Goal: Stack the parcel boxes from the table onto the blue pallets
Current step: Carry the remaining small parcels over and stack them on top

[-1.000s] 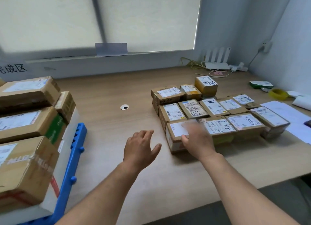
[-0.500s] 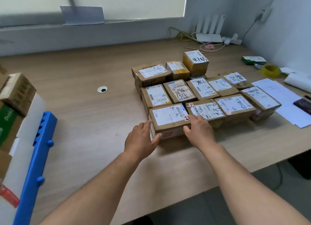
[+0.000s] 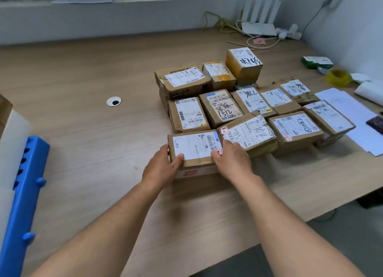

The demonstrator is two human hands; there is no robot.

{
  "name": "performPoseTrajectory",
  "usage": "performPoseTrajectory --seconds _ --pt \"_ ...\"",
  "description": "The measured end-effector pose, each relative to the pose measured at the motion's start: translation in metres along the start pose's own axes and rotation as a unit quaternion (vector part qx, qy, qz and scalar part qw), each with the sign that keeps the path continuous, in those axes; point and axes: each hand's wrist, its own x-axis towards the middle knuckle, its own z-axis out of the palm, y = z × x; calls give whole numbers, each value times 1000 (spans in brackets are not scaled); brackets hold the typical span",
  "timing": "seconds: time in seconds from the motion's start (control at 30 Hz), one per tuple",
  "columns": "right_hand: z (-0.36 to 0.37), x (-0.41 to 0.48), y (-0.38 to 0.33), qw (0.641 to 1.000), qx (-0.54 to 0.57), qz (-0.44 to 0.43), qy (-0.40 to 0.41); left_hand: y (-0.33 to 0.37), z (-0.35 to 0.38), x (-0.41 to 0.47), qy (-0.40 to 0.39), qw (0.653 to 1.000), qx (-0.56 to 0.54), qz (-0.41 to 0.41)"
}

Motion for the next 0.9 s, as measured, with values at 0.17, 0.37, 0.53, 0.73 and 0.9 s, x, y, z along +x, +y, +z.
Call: performPoseTrajectory --seconds 0.17,0.37,0.53,0.73,0.9 --pt "11 3 -9 1000 6 2 -23 -10 -7 -1 1 998 -58 -13" --pt "21 -3 -10 994 105 3 -40 -22 -11 -18 -23 988 -151 -22" --pt "23 -16 1 971 234 -5 -54 -28 -10 -34 -33 979 -199 -5" --pt "27 -39 18 940 330 -17 -86 -34 -5 -61 -40 974 -221 13" --pt "32 -67 31 900 422 -35 -101 -41 -4 -89 -13 972 -234 23"
